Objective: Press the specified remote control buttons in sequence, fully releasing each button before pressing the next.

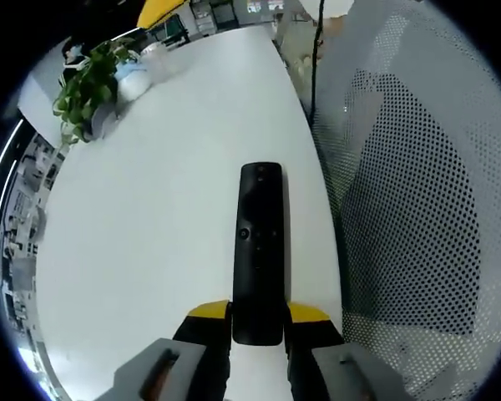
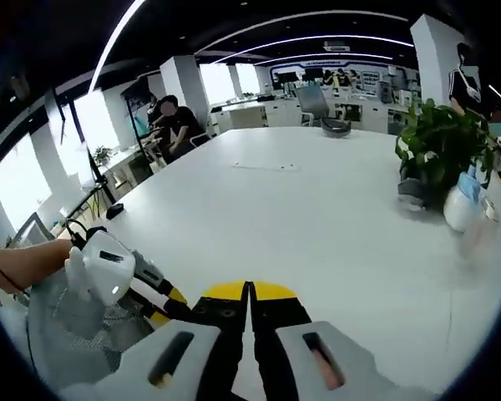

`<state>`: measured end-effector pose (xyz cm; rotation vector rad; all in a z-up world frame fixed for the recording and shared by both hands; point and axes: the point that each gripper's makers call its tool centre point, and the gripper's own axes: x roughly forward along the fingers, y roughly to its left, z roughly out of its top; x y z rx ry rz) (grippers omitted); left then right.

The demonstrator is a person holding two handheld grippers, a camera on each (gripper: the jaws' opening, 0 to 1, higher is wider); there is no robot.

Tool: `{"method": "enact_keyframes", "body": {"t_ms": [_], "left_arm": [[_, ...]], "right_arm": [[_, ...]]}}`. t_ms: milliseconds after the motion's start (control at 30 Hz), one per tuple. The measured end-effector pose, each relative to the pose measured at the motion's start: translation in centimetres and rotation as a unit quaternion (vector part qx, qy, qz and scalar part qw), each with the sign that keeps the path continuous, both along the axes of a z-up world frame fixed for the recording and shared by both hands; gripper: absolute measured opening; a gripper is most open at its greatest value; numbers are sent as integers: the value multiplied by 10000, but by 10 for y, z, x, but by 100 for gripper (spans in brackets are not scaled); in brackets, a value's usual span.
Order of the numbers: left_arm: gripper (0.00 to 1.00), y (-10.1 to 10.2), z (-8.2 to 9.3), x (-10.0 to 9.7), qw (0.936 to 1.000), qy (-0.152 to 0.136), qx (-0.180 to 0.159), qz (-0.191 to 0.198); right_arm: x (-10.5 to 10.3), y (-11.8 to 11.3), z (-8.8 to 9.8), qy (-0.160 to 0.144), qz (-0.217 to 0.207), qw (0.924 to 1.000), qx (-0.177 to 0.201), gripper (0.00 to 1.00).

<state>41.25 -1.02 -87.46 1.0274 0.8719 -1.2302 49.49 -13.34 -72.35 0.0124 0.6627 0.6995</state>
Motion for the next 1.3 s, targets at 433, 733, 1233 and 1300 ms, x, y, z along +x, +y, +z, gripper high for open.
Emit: {"method": "enact_keyframes", "body": {"t_ms": [433, 733, 1233, 1300], "left_arm": [[24, -7, 0, -6, 9998, 45, -138, 138], [24, -8, 1, -8, 9987, 16, -420, 295], [24, -11, 1, -9, 9959, -15, -748, 499], [24, -11, 1, -8, 9958, -13, -760, 503]], "right_arm": [[18, 7, -26, 565, -88, 9972, 489, 0], [-5, 7, -65, 1283, 150, 9913, 270, 0], [-60, 5, -118, 2183, 1234, 9620, -1082, 0], [-65, 8, -119, 2229, 1353, 9594, -1073, 0]]}}
